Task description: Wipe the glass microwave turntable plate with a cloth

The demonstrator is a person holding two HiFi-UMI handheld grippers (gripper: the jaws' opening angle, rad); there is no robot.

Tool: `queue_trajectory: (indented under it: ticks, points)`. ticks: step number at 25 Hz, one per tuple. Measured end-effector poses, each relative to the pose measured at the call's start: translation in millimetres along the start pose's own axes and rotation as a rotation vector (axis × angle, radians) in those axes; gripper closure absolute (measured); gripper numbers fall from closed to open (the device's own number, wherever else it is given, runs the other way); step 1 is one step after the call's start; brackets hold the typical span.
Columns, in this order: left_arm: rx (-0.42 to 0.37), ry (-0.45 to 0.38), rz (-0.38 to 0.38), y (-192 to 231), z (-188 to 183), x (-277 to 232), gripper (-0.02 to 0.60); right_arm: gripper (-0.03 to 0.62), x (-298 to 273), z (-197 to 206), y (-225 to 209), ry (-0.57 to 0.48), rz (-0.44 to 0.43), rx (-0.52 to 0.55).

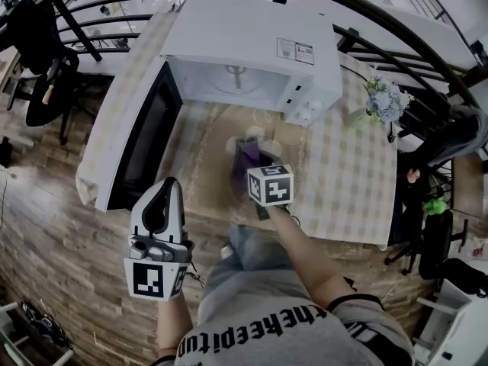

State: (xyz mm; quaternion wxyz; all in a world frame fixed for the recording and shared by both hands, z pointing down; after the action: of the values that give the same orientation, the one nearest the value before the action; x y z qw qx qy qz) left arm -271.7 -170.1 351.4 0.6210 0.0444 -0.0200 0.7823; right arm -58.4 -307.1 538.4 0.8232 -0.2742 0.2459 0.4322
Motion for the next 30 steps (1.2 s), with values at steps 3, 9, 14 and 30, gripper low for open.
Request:
queue_trajectory:
  ticks: [3,9,14,30]
  points:
    - [-0.002,0.019,-0.016,4.1,3.5,-0.9,0.571,0.491,-18.2,-3.0,2.6,0.028,0.037,0.020]
    - [0.000,0.041,-0.036,9.7,8.2,-2.6,0.571,0.491,-48.1,1.4,9.9,0.126,0.062,0.155]
    - [0.004,0.040,-0.033,8.0,9.2,-5.5,0.571,0.491,-45.7,2.2,1.9,0.118,0.032,0.141]
    - [0.018,0.033,0.024,-11.4,8.4,-14.3,0.571,0.491,12.1,24.6,-88.7,0.106,0.216,-0.003]
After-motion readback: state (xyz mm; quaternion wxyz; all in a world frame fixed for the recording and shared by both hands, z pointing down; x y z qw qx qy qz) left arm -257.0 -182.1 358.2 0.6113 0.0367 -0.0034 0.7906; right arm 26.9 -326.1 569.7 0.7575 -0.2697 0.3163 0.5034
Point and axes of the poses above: the fingertips, and each gripper's own axes: x backward along the fingers, y to its left, z out of its underside, the point moved 9 cm from there along x, backward along the fingers, and after that the axes turned 4 degrees about -z, right-handed, at the moved point
